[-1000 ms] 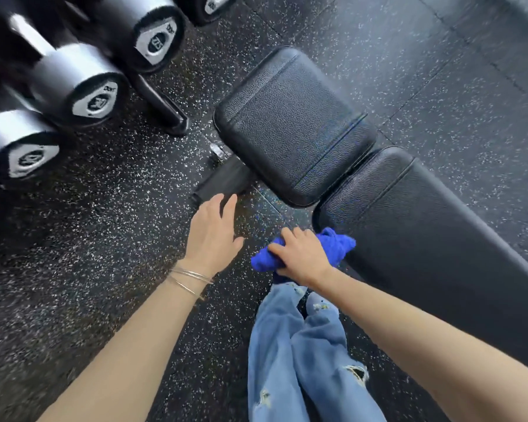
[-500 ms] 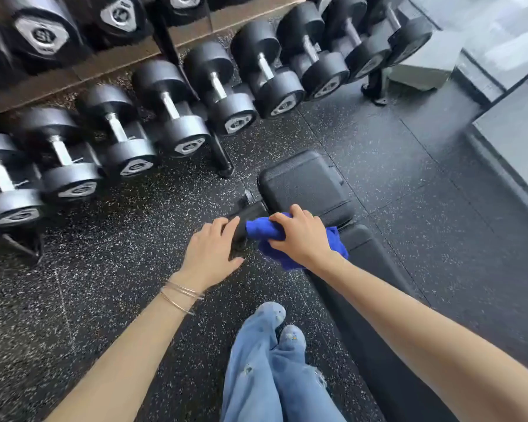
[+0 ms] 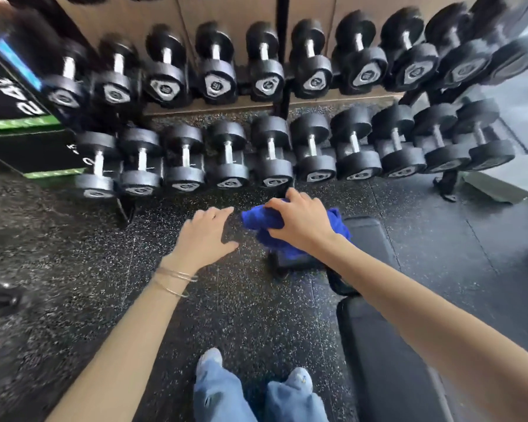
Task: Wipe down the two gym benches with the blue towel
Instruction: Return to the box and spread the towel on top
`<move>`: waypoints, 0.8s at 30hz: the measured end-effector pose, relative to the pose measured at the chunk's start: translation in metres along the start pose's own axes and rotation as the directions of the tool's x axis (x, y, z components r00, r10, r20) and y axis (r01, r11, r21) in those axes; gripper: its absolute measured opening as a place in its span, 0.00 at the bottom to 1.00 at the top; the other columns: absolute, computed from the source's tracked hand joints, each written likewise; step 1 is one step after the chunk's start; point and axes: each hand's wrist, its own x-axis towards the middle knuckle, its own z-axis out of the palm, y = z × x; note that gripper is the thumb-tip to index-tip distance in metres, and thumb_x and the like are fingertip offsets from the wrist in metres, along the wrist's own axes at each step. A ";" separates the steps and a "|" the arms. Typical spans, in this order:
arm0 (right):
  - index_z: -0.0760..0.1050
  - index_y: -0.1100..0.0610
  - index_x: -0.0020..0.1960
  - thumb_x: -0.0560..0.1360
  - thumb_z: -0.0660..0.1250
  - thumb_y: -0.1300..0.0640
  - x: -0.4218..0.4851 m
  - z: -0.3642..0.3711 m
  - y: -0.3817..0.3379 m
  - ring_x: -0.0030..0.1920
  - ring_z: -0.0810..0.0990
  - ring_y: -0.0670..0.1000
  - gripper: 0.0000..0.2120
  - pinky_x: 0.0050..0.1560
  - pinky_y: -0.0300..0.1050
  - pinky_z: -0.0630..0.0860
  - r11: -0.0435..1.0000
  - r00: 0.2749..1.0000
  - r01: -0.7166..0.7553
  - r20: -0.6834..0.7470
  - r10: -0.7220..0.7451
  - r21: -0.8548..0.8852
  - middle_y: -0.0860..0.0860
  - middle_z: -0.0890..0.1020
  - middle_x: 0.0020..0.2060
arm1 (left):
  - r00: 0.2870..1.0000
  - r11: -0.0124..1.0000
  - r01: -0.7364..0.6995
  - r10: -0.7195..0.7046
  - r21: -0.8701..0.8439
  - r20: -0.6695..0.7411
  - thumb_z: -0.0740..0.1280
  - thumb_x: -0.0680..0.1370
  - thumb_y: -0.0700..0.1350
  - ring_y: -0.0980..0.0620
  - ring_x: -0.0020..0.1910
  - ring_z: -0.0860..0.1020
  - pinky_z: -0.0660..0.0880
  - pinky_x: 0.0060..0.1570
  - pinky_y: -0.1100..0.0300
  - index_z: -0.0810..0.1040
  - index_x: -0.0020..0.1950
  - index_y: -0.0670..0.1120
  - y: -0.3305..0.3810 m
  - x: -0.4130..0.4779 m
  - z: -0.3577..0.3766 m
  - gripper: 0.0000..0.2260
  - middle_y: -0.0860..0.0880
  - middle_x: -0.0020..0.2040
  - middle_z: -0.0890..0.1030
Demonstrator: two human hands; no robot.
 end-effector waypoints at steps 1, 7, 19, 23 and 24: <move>0.71 0.46 0.64 0.70 0.68 0.46 0.007 -0.007 -0.014 0.57 0.72 0.58 0.23 0.53 0.51 0.68 0.999 1.000 0.030 -0.001 -0.030 -0.014 0.54 0.72 0.56 | 1.000 1.000 0.025 -0.026 -0.014 -0.012 0.67 0.73 0.58 0.43 0.64 0.69 0.70 0.61 0.47 0.59 0.75 0.49 -0.013 -0.006 -0.008 0.34 0.46 0.68 0.70; 0.70 0.46 0.65 0.70 0.68 0.45 0.038 -0.027 -0.091 0.57 0.73 0.58 0.24 0.53 0.51 0.69 0.983 0.986 0.167 -0.014 -0.169 -0.082 0.54 0.73 0.56 | 0.985 0.986 0.145 -0.152 -0.082 -0.086 0.67 0.73 0.58 0.42 0.65 0.67 0.69 0.63 0.45 0.61 0.74 0.49 -0.090 -0.046 -0.042 0.33 0.45 0.67 0.70; 0.69 0.47 0.63 0.70 0.67 0.47 0.099 -0.008 -0.317 0.54 0.73 0.58 0.22 0.50 0.49 0.68 0.922 0.926 0.377 0.038 -0.375 -0.082 0.54 0.72 0.52 | 0.946 0.952 0.299 -0.305 -0.068 -0.112 0.66 0.74 0.59 0.44 0.67 0.65 0.67 0.63 0.47 0.59 0.74 0.51 -0.291 -0.150 -0.084 0.33 0.47 0.68 0.70; 0.70 0.47 0.63 0.70 0.68 0.47 0.113 0.002 -0.382 0.54 0.74 0.59 0.23 0.52 0.51 0.70 0.898 0.901 0.433 0.046 -0.431 -0.077 0.54 0.72 0.52 | 0.926 0.935 0.352 -0.354 -0.046 -0.126 0.66 0.74 0.59 0.45 0.67 0.65 0.67 0.63 0.47 0.60 0.74 0.51 -0.345 -0.182 -0.090 0.32 0.48 0.67 0.70; 0.70 0.47 0.64 0.70 0.68 0.46 0.116 0.004 -0.396 0.54 0.74 0.59 0.23 0.52 0.52 0.70 0.891 0.895 0.447 0.050 -0.444 -0.078 0.54 0.72 0.52 | 0.921 0.930 0.365 -0.367 -0.040 -0.129 0.66 0.74 0.59 0.45 0.67 0.66 0.67 0.63 0.48 0.60 0.74 0.51 -0.357 -0.190 -0.091 0.32 0.48 0.67 0.70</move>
